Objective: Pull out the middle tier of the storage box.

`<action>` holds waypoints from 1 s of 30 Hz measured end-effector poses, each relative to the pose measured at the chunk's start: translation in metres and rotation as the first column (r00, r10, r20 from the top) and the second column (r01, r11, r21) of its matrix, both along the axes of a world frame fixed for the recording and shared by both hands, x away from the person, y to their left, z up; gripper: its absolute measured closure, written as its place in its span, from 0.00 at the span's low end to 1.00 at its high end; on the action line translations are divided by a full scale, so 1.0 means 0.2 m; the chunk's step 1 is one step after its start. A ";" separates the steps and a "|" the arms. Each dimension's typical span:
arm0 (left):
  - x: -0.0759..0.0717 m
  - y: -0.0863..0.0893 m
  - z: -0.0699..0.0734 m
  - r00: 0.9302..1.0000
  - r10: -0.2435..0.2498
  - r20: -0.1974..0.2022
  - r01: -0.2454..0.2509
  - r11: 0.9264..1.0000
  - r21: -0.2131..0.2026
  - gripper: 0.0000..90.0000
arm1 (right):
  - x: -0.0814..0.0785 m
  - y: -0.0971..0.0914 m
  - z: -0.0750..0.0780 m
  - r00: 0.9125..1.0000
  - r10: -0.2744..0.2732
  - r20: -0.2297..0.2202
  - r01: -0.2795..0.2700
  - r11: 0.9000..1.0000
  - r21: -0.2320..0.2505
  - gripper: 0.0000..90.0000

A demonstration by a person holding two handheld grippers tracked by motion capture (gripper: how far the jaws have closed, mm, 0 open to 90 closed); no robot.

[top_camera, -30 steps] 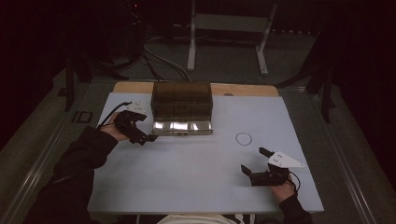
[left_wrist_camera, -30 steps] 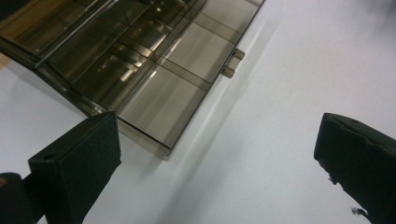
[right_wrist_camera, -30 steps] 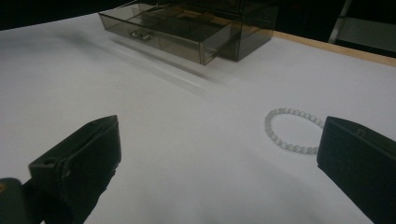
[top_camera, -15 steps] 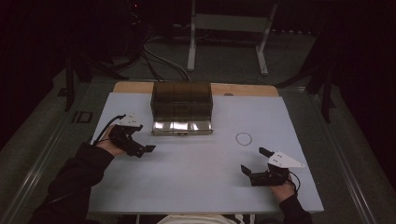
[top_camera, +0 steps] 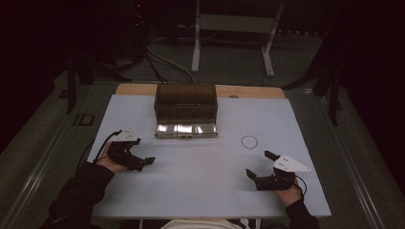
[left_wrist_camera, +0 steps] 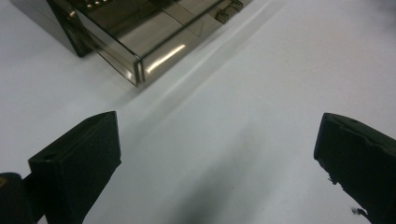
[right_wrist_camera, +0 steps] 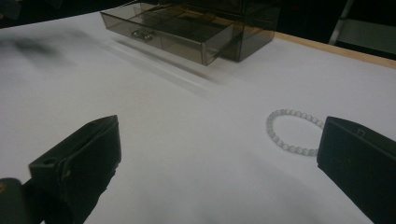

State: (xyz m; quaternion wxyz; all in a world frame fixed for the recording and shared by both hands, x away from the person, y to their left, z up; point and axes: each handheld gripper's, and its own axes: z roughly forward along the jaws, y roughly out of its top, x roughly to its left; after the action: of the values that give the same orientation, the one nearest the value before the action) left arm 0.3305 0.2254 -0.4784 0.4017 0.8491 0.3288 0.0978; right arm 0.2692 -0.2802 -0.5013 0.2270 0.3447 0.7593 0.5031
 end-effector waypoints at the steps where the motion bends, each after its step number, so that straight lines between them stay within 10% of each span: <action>1: -0.01 0.00 -0.01 1.000 0.001 -0.001 -0.001 1.000 0.002 0.02 | 0.00 0.00 0.00 1.000 0.002 0.000 -0.002 1.000 -0.002 0.00; 30: -0.18 0.05 -0.16 0.999 0.020 0.035 -0.018 0.998 -0.064 0.02 | 0.00 0.00 0.00 1.000 -0.004 -0.016 0.004 1.000 0.006 0.00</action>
State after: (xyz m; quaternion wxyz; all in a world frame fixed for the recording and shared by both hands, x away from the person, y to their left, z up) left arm 0.2952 0.2357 -0.5112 0.4336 0.8308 0.3324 0.1063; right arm 0.2695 -0.2810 -0.5014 0.2210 0.3508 0.7590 0.5020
